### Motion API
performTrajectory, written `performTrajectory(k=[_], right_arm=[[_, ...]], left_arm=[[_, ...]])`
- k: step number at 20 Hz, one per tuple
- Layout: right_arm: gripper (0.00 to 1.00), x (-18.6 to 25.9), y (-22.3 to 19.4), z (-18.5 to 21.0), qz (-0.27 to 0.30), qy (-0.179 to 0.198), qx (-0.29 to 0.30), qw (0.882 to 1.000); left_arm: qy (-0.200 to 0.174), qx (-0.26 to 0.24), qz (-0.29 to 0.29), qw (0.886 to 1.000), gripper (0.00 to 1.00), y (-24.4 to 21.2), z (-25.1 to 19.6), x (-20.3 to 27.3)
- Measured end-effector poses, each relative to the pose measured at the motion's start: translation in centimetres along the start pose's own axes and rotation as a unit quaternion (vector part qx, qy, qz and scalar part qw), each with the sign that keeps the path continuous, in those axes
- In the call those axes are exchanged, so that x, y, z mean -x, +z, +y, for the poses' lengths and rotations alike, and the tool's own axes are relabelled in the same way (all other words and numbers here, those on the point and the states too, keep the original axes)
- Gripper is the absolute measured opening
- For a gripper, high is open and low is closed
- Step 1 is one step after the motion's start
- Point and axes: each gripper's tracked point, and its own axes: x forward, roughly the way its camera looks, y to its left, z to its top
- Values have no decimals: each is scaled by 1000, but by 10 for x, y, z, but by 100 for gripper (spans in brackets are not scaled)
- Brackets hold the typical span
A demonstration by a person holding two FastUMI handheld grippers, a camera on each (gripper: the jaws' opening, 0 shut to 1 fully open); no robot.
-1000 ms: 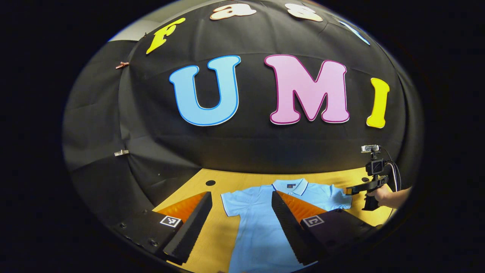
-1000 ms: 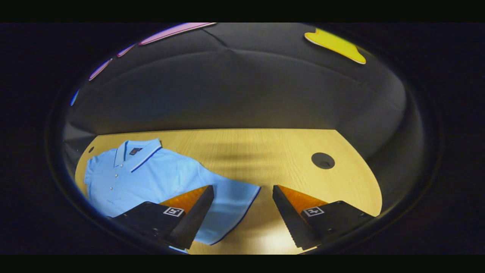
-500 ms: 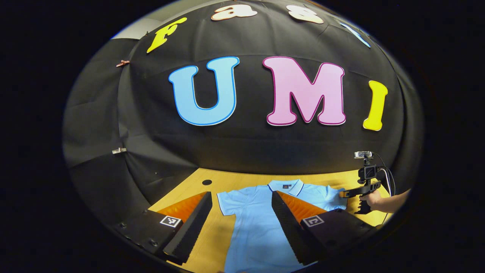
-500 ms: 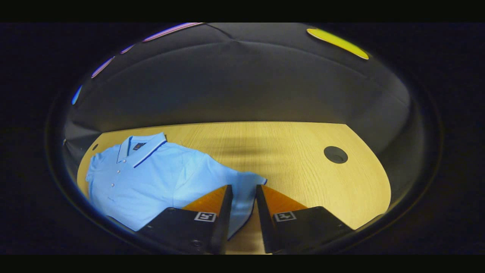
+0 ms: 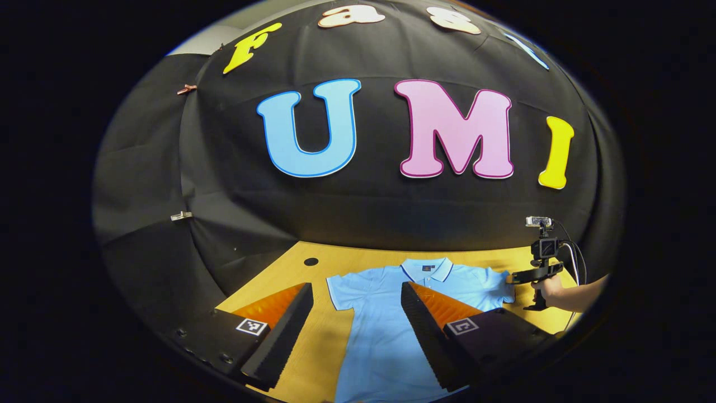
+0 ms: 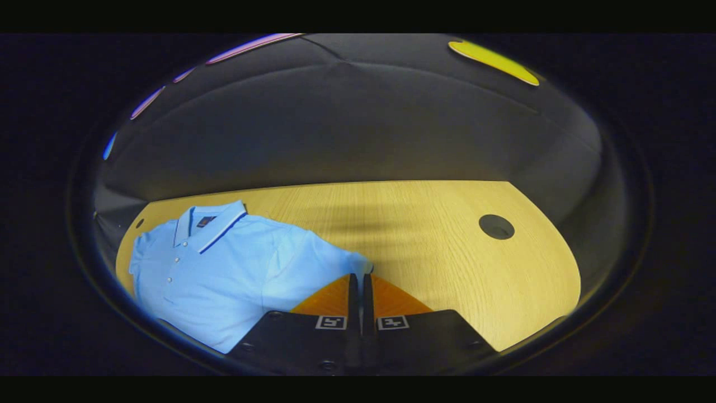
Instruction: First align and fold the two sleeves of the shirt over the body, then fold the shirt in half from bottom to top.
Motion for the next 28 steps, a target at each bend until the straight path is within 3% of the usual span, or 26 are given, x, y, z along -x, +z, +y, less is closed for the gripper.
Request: performTrajectory(k=[3, 4, 5, 8, 10, 13, 14, 17, 18, 20, 22, 24, 28], right_arm=[[11, 13, 22, 6, -25, -7, 9, 1000], [0, 18, 28, 11, -31, -8, 8, 999], [10, 23, 35, 17, -37, -7, 10, 999], [0, 37, 52, 40, -57, -7, 38, 998], [5, 45, 56, 64, -62, 1, 65, 996], [5, 54, 59, 112, -67, 23, 89, 993], [0, 57, 58, 126, -68, 28, 98, 992], [10, 63, 47, 177, -66, 53, 127, 988], [5, 64, 40, 194, -60, 65, 137, 987], [7, 69, 22, 229, -45, 98, 149, 983], [2, 73, 0, 263, -29, 138, 149, 979], [9, 85, -18, 293, -14, 186, 132, 974], [48, 104, -36, 294, -10, 201, 123, 972]], left_arm=[[6, 9, 2, 1000, 100, -3, 10, 2], [6, 15, 2, 1000, 100, -5, 12, 4], [1, 16, 3, 1000, 100, -7, 12, 7], [2, 8, 6, 1000, 100, -17, 20, 15], [6, 17, 5, 1000, 100, -19, 28, 22], [15, 31, 8, 999, 100, -25, 41, 32], [19, 31, 10, 999, 100, -28, 48, 35], [33, 40, 15, 999, 100, -34, 70, 43], [38, 44, 17, 998, 100, -36, 78, 45], [49, 50, 20, 997, 100, -42, 91, 48], [57, 54, 25, 997, 100, -49, 102, 50], [52, 40, 30, 997, 100, -56, 106, 46], [32, 40, 40, 998, 100, -66, 109, 27]])
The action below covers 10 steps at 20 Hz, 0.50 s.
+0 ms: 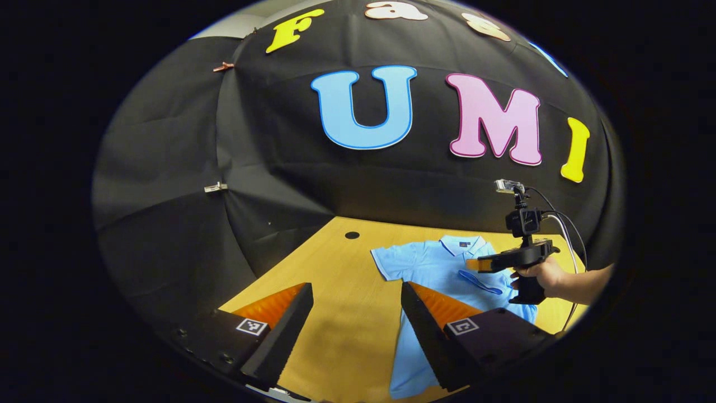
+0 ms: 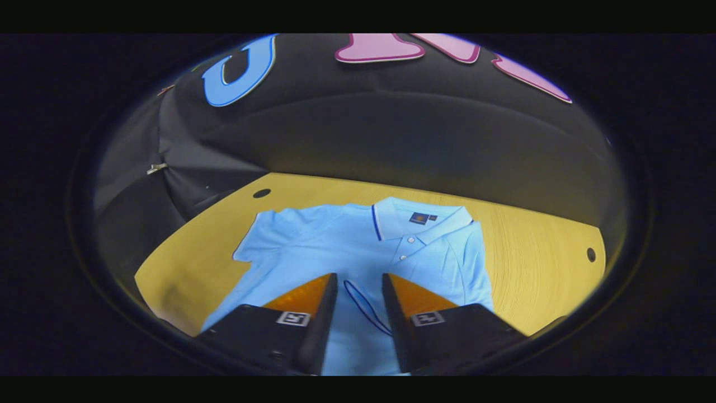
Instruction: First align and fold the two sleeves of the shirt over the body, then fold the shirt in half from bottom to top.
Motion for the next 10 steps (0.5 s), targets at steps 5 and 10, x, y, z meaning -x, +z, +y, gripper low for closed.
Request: performTrajectory(k=[5, 10], right_arm=[[92, 47, -10, -26, -37, -31, -21, 999], [98, 103, -23, -61, -60, -79, 1, 995]], left_arm=[[-19, 8, 5, 1000, 100, -1, -10, -45], [-45, 25, 21, 998, 100, 2, -26, -110]])
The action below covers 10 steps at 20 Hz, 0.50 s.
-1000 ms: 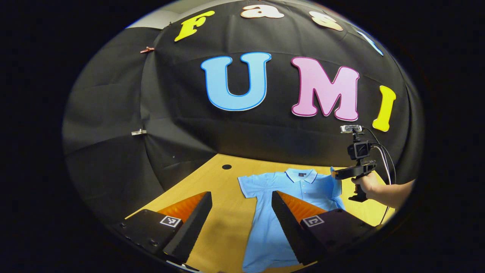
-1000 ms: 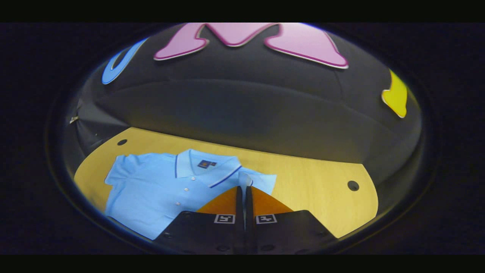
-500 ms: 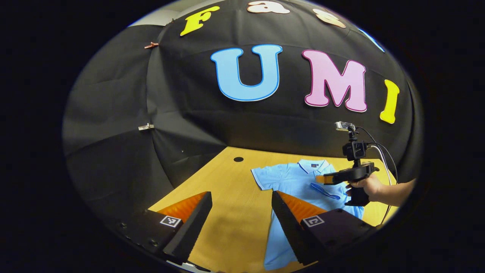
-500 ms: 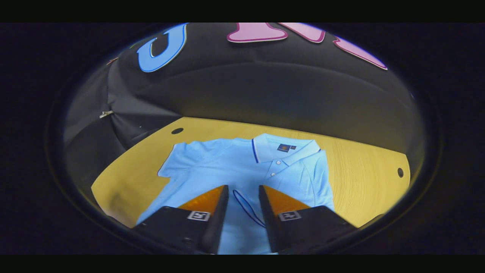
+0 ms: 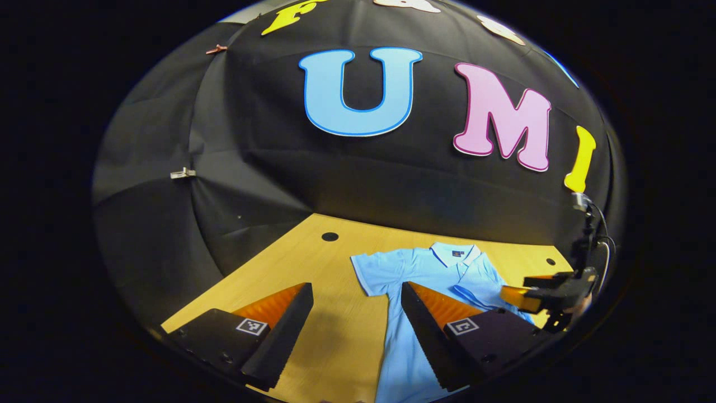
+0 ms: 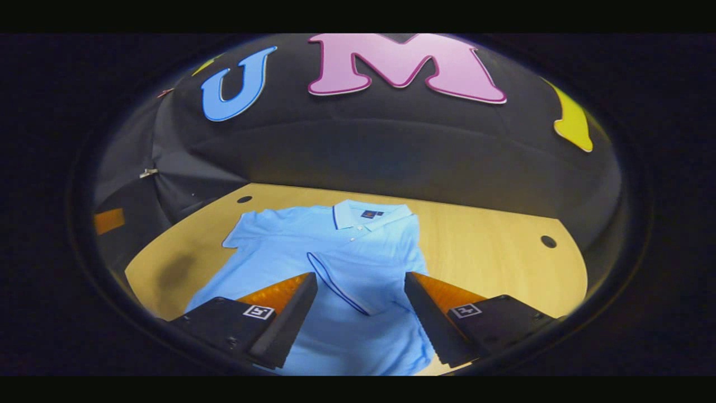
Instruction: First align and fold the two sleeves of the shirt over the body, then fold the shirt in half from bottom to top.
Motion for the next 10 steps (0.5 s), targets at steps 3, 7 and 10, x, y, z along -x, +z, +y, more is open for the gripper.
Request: performTrajectory(k=[3, 7, 10], right_arm=[[98, 21, 2, -20, -8, -6, 4, 1000], [98, 40, 6, -54, -28, -30, -24, 999], [98, 51, 5, -81, -47, -55, -45, 996]], left_arm=[[1, 1, 9, 1000, 100, -1, -1, -47], [-3, -8, 28, 1000, 97, -16, -6, -121], [5, -16, 40, 999, 97, -30, -4, -172]])
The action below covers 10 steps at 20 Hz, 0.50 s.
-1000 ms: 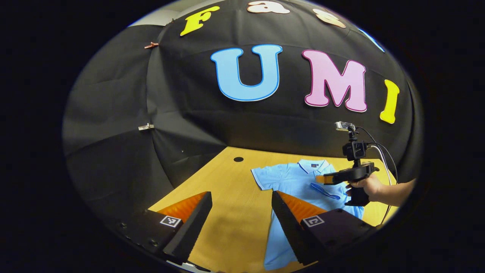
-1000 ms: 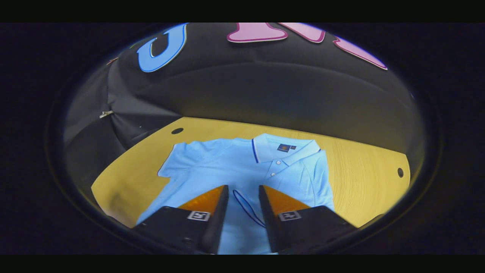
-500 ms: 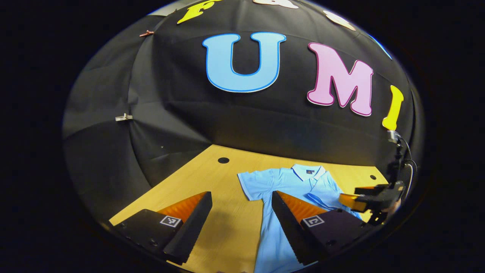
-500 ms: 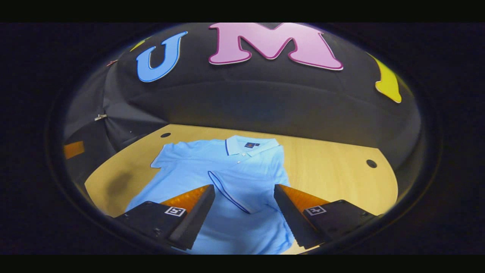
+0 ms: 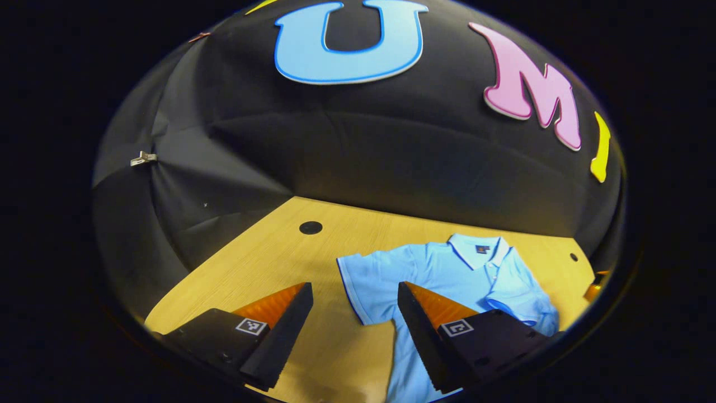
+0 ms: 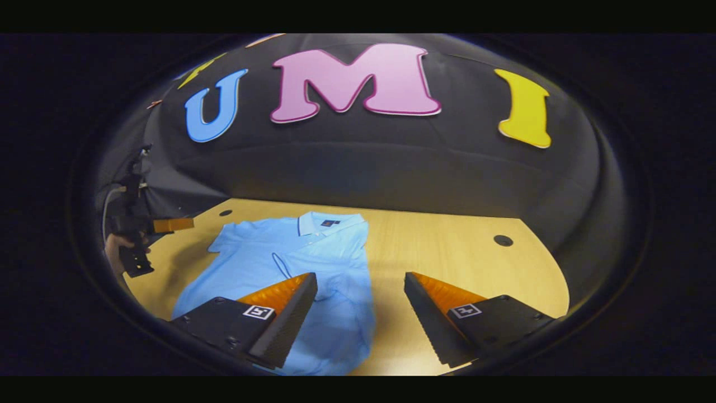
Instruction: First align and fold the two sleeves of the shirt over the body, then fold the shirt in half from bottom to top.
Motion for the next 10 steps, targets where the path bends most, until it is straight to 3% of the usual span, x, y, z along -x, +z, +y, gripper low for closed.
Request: performTrajectory(k=[4, 10], right_arm=[[98, 8, -14, -30, -2, -22, -21, 1000], [98, 10, -36, -52, 16, -38, -26, 999]], left_arm=[[-13, 11, 11, 1000, 97, -5, -9, -62], [2, -39, 40, 998, 97, -18, -9, -120]])
